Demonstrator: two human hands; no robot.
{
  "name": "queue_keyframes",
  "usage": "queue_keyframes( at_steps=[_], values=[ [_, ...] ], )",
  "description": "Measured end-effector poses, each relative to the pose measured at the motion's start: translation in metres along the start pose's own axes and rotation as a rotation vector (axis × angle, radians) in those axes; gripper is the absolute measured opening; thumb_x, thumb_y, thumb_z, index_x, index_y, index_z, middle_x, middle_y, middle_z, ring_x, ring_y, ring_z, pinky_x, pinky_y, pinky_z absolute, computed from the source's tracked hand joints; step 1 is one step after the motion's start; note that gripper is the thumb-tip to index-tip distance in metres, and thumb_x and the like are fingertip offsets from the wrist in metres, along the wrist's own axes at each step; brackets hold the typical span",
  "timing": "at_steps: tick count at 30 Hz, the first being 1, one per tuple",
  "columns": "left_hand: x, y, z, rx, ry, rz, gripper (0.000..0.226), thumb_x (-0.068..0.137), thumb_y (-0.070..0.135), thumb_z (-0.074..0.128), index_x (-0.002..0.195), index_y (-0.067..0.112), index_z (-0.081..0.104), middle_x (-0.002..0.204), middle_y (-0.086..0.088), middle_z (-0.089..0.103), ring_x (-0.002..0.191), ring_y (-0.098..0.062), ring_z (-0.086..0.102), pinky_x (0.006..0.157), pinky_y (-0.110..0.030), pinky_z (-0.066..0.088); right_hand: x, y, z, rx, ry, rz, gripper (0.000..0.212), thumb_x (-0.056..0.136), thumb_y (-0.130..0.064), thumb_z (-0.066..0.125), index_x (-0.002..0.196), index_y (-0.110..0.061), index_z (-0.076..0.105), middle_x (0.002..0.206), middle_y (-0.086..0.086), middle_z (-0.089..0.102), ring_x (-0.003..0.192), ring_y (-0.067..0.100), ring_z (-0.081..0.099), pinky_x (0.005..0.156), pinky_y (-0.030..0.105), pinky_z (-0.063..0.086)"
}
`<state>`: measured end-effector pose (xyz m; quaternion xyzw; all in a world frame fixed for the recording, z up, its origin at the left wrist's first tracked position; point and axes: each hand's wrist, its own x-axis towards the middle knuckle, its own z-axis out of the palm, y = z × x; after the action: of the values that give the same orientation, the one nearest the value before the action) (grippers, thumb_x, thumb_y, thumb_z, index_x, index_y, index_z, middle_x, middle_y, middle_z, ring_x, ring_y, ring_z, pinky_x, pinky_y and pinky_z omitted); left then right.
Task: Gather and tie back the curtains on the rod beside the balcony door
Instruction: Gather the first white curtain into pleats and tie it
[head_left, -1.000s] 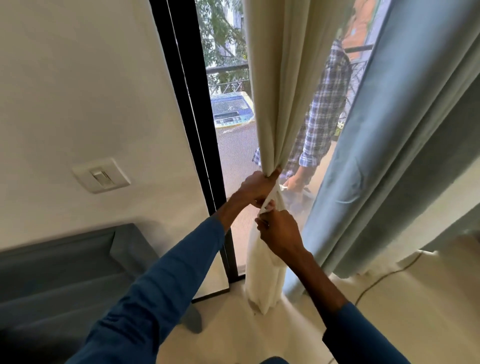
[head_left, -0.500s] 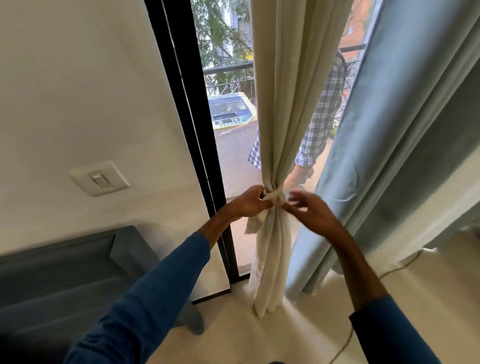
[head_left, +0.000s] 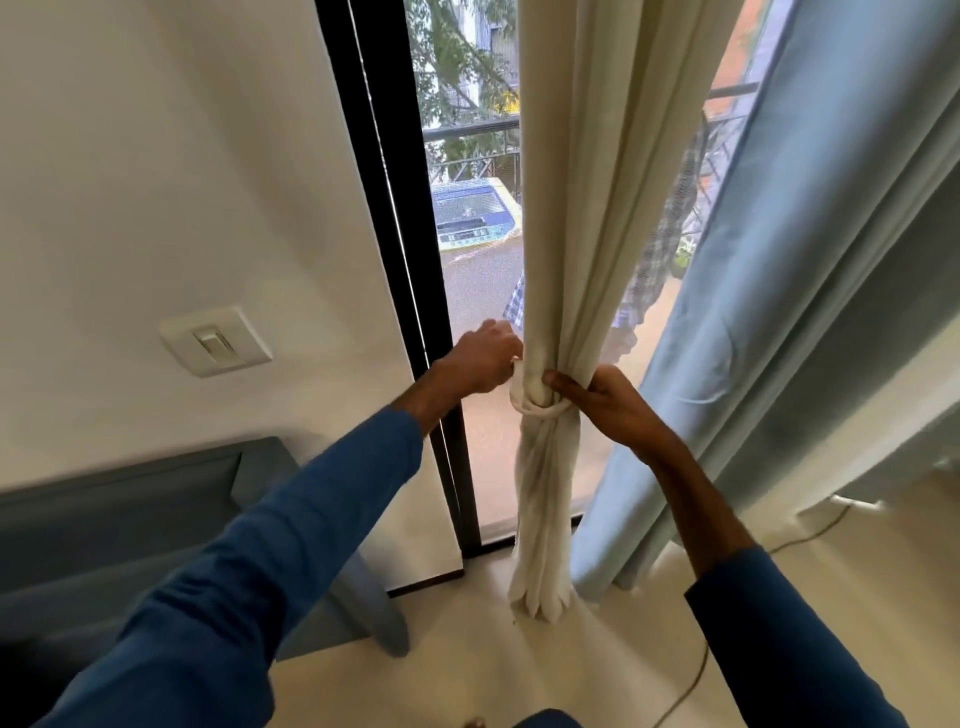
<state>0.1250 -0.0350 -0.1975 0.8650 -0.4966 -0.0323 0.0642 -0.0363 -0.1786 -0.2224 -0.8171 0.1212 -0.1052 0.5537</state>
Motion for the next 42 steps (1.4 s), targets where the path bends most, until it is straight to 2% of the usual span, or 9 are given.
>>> queue_keyframes(
  at_steps=[5,9,12,14,21,26,34,38,42],
  values=[
    [0.011,0.026,0.011,-0.362,0.117,0.038,0.048,0.086,0.022,0.063,0.126,-0.005,0.06,0.124,-0.025,0.06,0.116,-0.04,0.058,0.098,-0.047,0.048,0.003,-0.001,0.0,0.334,0.057,0.196,0.076,0.08,-0.038,0.085,0.136,-0.014,0.039,0.114,0.004,0.071,0.098,0.016,0.073,0.069,0.028,0.057],
    [0.007,0.027,0.007,-0.712,0.062,0.022,0.031,0.083,0.01,0.071,0.109,-0.006,0.07,0.106,-0.018,0.073,0.101,-0.026,0.07,0.091,-0.045,0.056,-0.004,-0.001,-0.006,0.483,0.099,0.191,0.049,0.084,-0.023,0.082,0.124,-0.005,0.063,0.104,0.007,0.076,0.082,0.016,0.072,0.063,0.024,0.055],
    [0.001,0.031,0.001,-1.008,-0.083,-0.032,0.022,0.081,-0.014,0.059,0.092,0.001,0.071,0.083,-0.001,0.073,0.079,-0.006,0.069,0.074,-0.025,0.057,-0.008,0.002,-0.006,0.599,0.187,0.176,0.035,0.082,-0.02,0.083,0.11,-0.001,0.073,0.101,0.011,0.077,0.083,0.02,0.071,0.067,0.023,0.056],
    [-0.007,0.036,0.0,-1.171,-0.164,-0.114,0.018,0.073,0.0,0.06,0.086,0.009,0.068,0.078,0.001,0.069,0.073,-0.005,0.066,0.072,-0.02,0.054,-0.009,0.003,-0.007,0.653,0.181,0.174,0.033,0.083,-0.018,0.081,0.111,-0.002,0.073,0.106,0.013,0.077,0.09,0.023,0.072,0.073,0.027,0.058],
    [-0.009,0.051,0.034,-1.241,0.097,-0.304,0.024,0.068,0.024,0.075,0.083,0.007,0.069,0.071,-0.008,0.066,0.066,-0.019,0.059,0.068,-0.033,0.047,-0.008,0.012,-0.013,1.138,0.006,0.311,0.051,0.095,-0.04,0.06,0.133,-0.006,0.059,0.13,0.011,0.068,0.113,0.025,0.067,0.097,0.041,0.057],
    [-0.012,0.057,0.034,-1.24,0.09,-0.322,0.021,0.078,0.004,0.064,0.092,0.016,0.074,0.091,-0.004,0.075,0.084,-0.013,0.069,0.077,-0.026,0.056,-0.006,0.022,-0.017,1.279,0.302,0.444,0.032,0.075,-0.013,0.079,0.105,-0.004,0.071,0.091,0.009,0.078,0.088,0.018,0.076,0.076,0.042,0.064],
    [-0.019,0.038,0.056,-1.007,0.092,-0.606,0.031,0.075,0.042,0.08,0.077,0.013,0.067,0.071,0.002,0.068,0.062,-0.014,0.062,0.054,-0.022,0.048,-0.03,0.048,-0.04,1.181,0.443,0.316,0.024,0.09,-0.003,0.067,0.115,-0.005,0.066,0.093,0.003,0.078,0.082,0.013,0.075,0.077,0.031,0.063],
    [-0.019,0.048,0.037,-1.159,-0.123,-0.701,0.032,0.089,0.036,0.069,0.073,0.009,0.062,0.058,-0.004,0.06,0.041,-0.011,0.05,0.043,-0.019,0.045,-0.055,0.046,-0.027,0.929,0.413,0.236,0.039,0.079,0.003,0.073,0.117,-0.003,0.066,0.099,0.011,0.077,0.084,0.021,0.075,0.077,0.034,0.063],
    [-0.016,0.054,0.029,-1.462,-0.128,-0.698,0.023,0.094,0.02,0.067,0.102,-0.002,0.069,0.083,-0.014,0.073,0.066,-0.019,0.069,0.072,-0.029,0.061,-0.07,0.028,0.001,0.567,0.302,0.085,0.018,0.079,0.004,0.076,0.095,-0.004,0.077,0.085,0.016,0.078,0.076,0.024,0.075,0.073,0.033,0.062]
  ],
)
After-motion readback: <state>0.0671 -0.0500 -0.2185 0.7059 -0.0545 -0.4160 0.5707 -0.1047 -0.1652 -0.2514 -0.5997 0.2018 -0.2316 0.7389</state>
